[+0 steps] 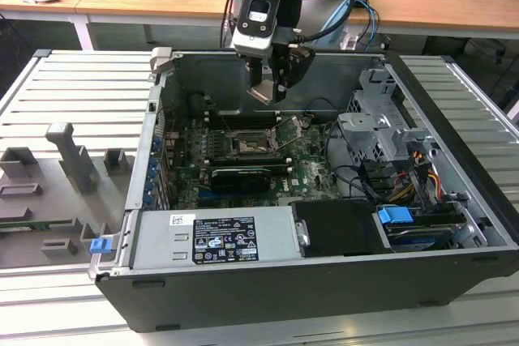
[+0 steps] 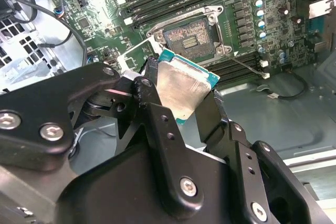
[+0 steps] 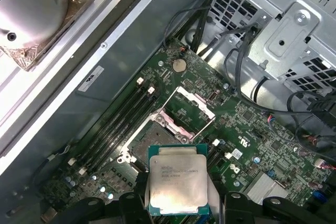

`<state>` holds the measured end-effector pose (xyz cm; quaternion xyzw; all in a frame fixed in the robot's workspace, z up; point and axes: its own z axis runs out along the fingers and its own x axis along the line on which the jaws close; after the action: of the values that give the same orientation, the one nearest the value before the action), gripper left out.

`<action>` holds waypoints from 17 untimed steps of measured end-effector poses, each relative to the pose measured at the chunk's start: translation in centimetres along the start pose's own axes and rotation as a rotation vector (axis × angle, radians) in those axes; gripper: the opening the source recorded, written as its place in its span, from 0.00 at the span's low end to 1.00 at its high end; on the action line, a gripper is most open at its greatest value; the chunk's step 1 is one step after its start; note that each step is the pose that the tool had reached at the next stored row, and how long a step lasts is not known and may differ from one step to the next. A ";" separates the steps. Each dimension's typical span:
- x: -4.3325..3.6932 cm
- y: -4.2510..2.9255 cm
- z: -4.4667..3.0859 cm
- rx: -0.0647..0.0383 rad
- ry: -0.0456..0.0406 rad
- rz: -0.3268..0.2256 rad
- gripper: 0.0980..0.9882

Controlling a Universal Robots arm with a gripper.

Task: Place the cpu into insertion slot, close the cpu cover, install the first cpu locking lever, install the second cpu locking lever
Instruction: 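Place the cpu into insertion slot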

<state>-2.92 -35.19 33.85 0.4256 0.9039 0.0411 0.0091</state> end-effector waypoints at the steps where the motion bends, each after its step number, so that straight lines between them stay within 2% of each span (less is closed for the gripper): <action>1: 0.00 0.00 0.02 0.000 -0.0001 0.002 0.48; 17: 0.00 -0.01 0.15 -0.001 -0.0068 0.081 0.48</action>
<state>-2.92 -35.19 33.70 0.4622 0.8858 0.0406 0.0108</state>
